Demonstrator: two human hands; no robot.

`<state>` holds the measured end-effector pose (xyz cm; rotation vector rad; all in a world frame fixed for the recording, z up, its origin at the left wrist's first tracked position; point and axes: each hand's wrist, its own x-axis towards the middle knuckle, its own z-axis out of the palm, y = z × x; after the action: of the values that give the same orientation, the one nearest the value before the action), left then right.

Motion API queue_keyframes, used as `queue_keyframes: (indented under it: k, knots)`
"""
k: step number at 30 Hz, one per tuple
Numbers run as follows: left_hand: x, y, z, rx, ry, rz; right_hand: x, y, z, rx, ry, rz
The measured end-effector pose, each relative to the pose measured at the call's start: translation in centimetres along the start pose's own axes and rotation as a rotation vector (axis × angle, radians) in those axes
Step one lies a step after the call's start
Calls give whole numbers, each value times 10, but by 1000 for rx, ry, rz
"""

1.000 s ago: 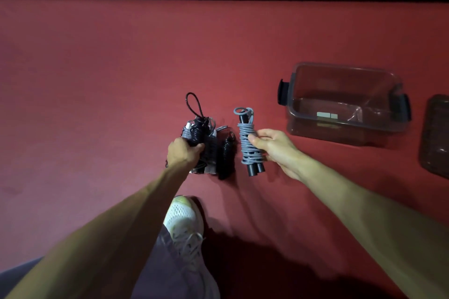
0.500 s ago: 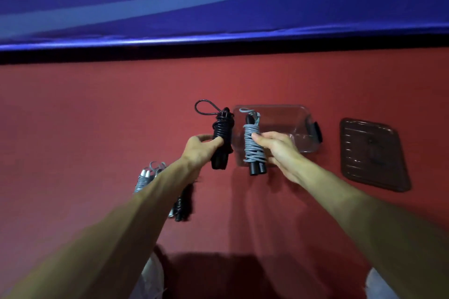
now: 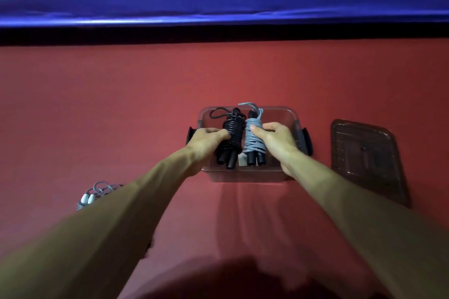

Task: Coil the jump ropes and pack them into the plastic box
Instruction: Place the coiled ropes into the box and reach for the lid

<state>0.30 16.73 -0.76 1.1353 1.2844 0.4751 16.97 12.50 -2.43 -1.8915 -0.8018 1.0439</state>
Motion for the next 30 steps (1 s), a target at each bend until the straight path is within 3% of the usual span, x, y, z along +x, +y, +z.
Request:
queue_keyframes:
  k: [9,16,21,30]
  knots:
    - [41,-9,11,286,-36,-34,43,18,21,-288,-66,134]
    - [45,-15,11,353,-96,-91,47,23,17,-285,-200,213]
    - [33,-4,4,423,-37,37,34,9,18,-287,-126,88]
    - [-38,-27,-80,190,204,146,-43,-24,60,-250,-150,-156]
